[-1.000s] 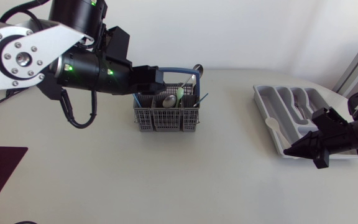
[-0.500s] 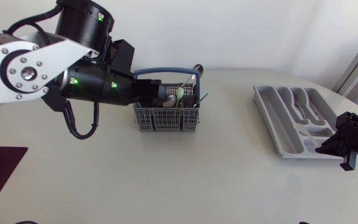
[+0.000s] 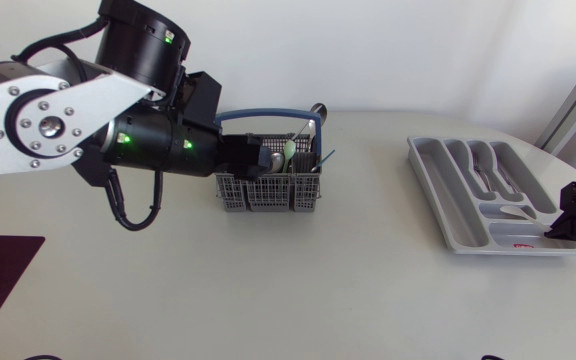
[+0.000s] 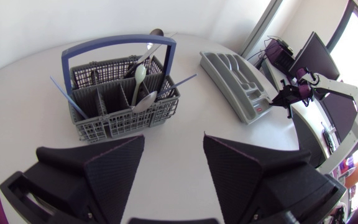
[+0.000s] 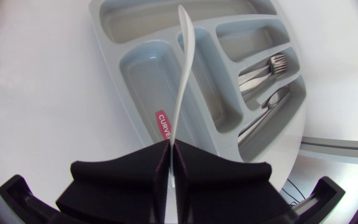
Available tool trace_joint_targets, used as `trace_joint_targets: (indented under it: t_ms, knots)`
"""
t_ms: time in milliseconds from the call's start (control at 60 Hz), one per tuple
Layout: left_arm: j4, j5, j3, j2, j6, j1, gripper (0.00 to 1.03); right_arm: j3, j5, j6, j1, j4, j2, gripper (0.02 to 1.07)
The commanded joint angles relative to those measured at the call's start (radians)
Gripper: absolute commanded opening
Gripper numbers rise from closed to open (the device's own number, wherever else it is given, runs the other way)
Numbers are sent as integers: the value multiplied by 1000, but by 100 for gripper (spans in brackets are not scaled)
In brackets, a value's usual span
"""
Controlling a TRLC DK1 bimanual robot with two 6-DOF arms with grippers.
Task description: Sort the cutlery from the basket into the organizer compartments.
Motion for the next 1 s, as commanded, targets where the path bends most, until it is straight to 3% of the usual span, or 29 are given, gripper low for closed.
trace_joint_targets:
  t_ms: [0,567,983]
  knots:
    - [5,-6,-21,-11,10,-15,66,30,23,-74,-17,3,42,10]
    - [5,-21,-15,-6,5,-50,67,93,177,-183,9,-17,122,10]
    - [5,-23,-20,-8,3,-56,69,140,236,-242,55,-77,151,10]
